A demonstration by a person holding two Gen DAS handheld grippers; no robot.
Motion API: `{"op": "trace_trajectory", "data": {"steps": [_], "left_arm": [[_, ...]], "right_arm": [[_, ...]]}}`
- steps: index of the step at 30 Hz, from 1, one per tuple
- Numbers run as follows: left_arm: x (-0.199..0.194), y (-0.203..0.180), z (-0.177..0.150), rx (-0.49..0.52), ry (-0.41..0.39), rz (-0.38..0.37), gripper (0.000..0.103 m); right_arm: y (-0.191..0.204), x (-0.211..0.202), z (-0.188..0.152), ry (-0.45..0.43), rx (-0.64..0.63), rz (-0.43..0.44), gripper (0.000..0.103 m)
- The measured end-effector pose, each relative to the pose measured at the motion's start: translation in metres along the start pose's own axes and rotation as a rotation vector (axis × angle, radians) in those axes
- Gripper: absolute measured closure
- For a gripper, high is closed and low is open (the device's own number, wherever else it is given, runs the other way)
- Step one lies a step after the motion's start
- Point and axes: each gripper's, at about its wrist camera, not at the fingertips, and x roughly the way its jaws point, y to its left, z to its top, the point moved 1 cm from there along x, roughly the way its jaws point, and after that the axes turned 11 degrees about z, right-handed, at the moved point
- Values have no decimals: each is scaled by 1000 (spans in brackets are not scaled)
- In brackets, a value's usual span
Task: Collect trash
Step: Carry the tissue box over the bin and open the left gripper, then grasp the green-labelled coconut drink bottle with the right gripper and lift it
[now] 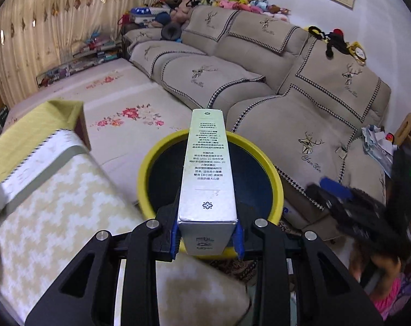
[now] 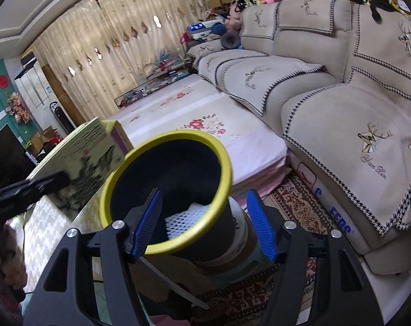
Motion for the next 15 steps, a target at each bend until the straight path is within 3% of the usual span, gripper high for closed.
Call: {"op": "trace_trajectory", "data": {"steps": [7,9,11,15], "left_arm": [[54,-6,17,-21,56,33,72],[58,-3,18,-34,58,51,62],[52,2,18,-55,40,47,46],[13,14,14,-82,-17,57,45]], "right_arm": [[-7,5,-6,20,21,-9,41],[-4,7,-6,25,17,-8,41],[0,8,-7,31,10,-5,41],[8,10,-10,40,-5,5,40]]}}
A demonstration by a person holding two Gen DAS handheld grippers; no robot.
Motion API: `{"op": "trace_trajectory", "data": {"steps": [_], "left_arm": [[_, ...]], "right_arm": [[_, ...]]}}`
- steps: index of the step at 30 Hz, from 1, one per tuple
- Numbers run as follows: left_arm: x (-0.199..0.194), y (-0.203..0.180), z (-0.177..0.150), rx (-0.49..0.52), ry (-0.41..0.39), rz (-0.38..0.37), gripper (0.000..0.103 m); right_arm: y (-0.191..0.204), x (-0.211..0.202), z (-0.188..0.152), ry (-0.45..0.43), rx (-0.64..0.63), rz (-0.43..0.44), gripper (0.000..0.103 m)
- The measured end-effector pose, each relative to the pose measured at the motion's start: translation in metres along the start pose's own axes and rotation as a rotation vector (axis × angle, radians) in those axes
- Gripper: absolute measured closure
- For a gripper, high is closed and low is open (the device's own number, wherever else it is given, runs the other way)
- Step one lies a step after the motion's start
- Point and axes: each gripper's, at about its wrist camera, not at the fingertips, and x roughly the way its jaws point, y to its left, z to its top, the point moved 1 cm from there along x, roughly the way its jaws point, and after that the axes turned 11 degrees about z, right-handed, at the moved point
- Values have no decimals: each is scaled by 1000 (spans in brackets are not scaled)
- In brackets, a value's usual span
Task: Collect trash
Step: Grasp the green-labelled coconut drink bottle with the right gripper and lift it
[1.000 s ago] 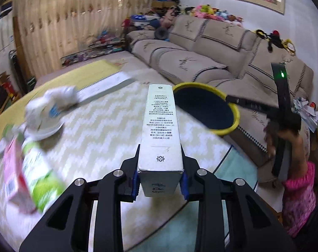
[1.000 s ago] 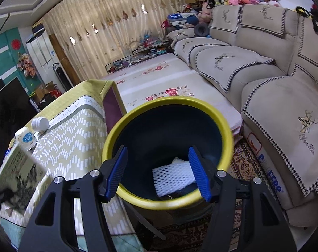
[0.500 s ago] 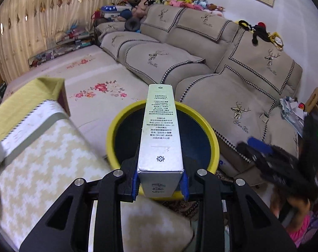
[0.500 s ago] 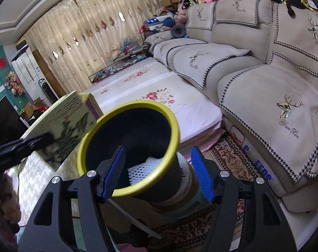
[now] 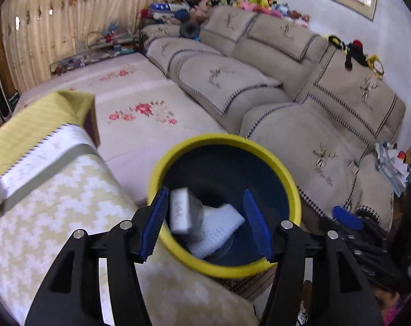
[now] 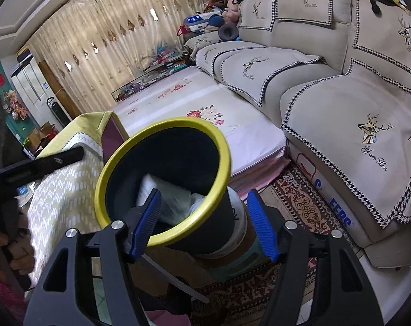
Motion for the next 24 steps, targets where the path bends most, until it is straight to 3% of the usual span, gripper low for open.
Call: {"op": "trace_trajectory", "data": {"steps": [3,7,11,18,24], "left_arm": [[-43,18,-7,-27,-64,-4,35],[-105,48,-25,-53,-162,46,15],[-150,88,-46,-99,-225,113,6],[-212,189,-97,-260,-299,265,5],[-234,268,-135,-367,-319,400,5]], "right_arm": [[10,2,-3,7,-15,9,40],[27,6,-7,19,-34,20,40],[51,8,-10,27,-75,28,39],[97,16,-13,53,-161,45,38],[149,29,-22,82,-243,81,37]]}}
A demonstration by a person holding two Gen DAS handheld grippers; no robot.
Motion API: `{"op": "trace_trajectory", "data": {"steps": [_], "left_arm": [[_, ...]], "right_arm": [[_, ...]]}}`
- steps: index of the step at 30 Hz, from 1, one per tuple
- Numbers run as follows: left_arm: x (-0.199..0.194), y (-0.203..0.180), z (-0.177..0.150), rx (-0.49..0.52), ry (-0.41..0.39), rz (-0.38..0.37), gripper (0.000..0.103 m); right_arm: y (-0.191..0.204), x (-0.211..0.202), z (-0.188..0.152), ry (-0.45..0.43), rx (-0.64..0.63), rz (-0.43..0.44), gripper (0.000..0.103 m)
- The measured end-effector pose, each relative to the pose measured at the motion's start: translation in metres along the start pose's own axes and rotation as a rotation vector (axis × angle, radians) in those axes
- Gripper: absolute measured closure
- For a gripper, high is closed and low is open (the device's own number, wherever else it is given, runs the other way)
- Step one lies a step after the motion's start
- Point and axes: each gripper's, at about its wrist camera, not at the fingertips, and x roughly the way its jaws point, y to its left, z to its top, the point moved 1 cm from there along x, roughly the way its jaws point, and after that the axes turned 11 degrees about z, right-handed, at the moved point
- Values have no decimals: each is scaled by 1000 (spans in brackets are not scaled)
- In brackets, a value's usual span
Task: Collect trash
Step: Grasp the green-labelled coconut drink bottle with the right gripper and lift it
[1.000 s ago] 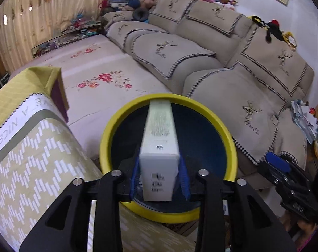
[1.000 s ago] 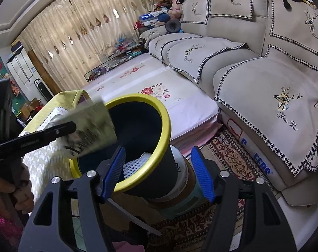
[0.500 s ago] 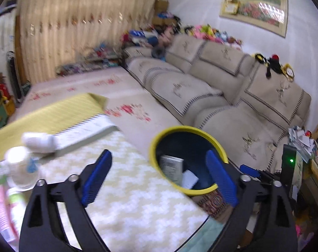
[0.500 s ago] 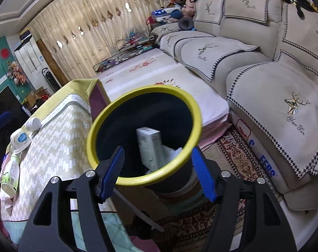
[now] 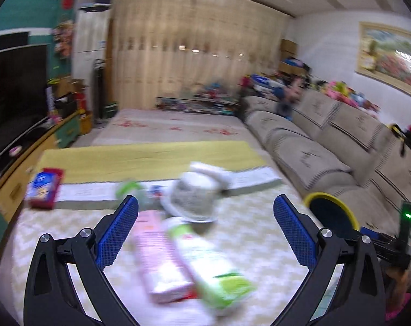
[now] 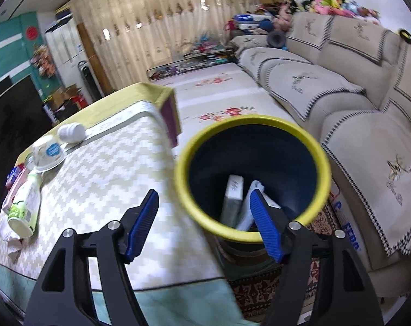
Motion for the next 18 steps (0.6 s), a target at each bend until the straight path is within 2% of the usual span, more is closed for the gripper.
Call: {"op": "trace_trajectory", "data": {"steps": [3,7,13,15,18], "left_arm": [[4,38,-2,-25,-29,73,5],[13,78,-10,-33,-94,220,5],[22,121,-25,-113,-98,296,5],[25,127,-26,-118,-91,327,5],[24,137,-27,-161,-87,324,5]], "right_arm": [[34,9,0,21,-48,43,37],[88,21,-6,57,-127,137,37],[179,31,-23,124,-269,314,37],[198,28,-26,119,-292,361,37],[224,27,-33,116,-320,421,35]]}}
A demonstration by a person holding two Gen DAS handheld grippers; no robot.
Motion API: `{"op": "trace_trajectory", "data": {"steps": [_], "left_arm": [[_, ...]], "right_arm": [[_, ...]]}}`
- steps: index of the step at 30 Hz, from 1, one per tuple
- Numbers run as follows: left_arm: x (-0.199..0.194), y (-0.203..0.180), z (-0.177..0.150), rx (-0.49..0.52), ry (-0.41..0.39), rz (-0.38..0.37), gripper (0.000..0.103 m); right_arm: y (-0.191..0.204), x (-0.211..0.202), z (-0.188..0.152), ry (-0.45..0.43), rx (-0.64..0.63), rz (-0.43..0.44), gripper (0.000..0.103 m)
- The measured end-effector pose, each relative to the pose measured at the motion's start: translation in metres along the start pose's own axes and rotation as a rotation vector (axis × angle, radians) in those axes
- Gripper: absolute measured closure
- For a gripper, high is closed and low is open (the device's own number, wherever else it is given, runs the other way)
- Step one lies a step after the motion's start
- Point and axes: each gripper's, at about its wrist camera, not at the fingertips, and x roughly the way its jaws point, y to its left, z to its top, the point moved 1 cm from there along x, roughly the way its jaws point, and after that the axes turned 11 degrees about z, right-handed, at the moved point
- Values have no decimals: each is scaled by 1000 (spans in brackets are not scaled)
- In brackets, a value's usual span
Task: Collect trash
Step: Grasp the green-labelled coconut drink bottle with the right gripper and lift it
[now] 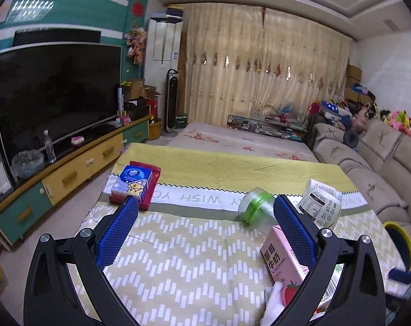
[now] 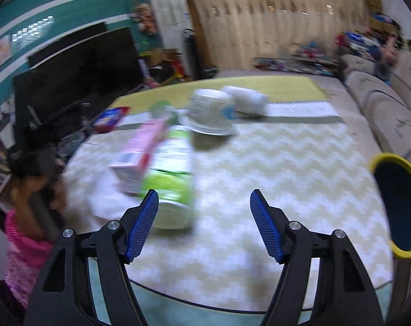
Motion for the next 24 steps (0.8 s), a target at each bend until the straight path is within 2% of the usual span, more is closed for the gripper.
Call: {"op": "trace_trajectory", "data": {"steps": [5,13,16,18,24], "left_arm": [[-1,-2,0,-22,12,-12,5],[-3,-15,-5,14,15,-34,5],[-5,-18,-5,24,11,-37,5],[-5,-19,-6,24,10,-37,5],[-3,-20,-6,19,23,-38,5]], "right_arm": [[10,23,-10,51,3,3,33],[12,42,-10,61,29,10,34],[11,45,-8,56,44,25,39],[11,48,-7,57,36,4,52],[2,32,0,14,66,21,52]]}}
